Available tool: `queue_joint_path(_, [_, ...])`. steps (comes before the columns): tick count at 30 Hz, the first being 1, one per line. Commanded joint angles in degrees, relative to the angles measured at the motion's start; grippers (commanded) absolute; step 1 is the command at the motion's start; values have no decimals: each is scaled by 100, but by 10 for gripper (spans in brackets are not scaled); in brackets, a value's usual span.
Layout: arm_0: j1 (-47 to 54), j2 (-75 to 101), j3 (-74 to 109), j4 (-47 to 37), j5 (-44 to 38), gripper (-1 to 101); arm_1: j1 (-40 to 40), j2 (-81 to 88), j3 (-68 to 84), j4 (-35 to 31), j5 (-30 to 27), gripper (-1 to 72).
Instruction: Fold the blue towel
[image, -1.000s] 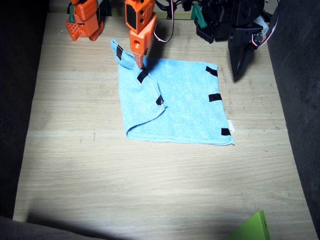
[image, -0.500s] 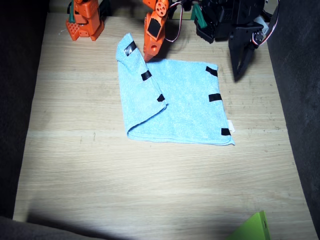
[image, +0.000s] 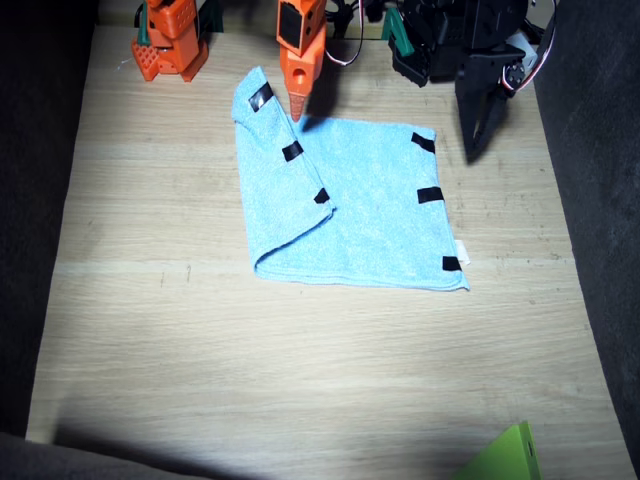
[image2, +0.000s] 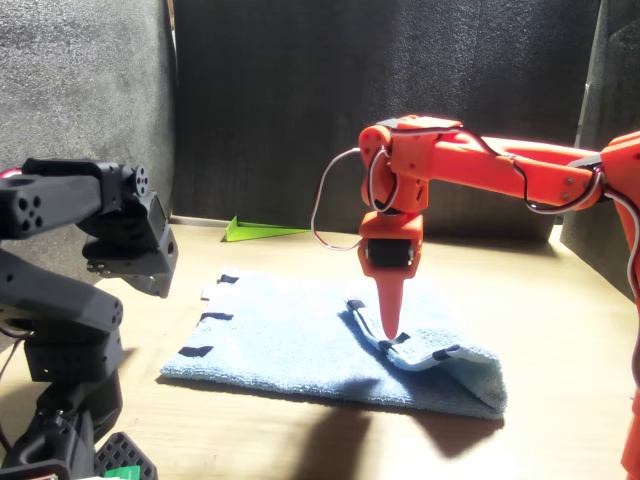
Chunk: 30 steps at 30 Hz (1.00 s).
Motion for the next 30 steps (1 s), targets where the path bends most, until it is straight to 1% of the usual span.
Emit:
queue_joint_path(1, [26,141,0,18,44,35,-650,703,-220,141,202,207])
queue_joint_path(7, [70,220,26,35,18,82,-2355,1204,-132,114,642,226])
queue_joint_path(10, [-88,88,-114,158,123,95,-2769,1336,272,62,633,230])
queue_joint_path(12, [-325,-158,-299,220,158,97,-2813,1494,659,-114,606,231])
queue_joint_path(15, [-615,-765,-677,176,193,100,-2681,1503,905,-211,606,231])
queue_joint_path(18, [-721,-1591,-1327,255,229,90,-2558,1433,976,-272,606,229])
queue_joint_path(21, [-747,-2259,-1969,492,246,100,-2496,1389,984,-290,598,229])
queue_joint_path(25, [-809,-2549,-2250,580,264,153,-2470,1354,984,-316,580,230])
queue_joint_path(30, [-861,-2777,-2399,606,237,153,-2426,1266,984,-369,589,228])
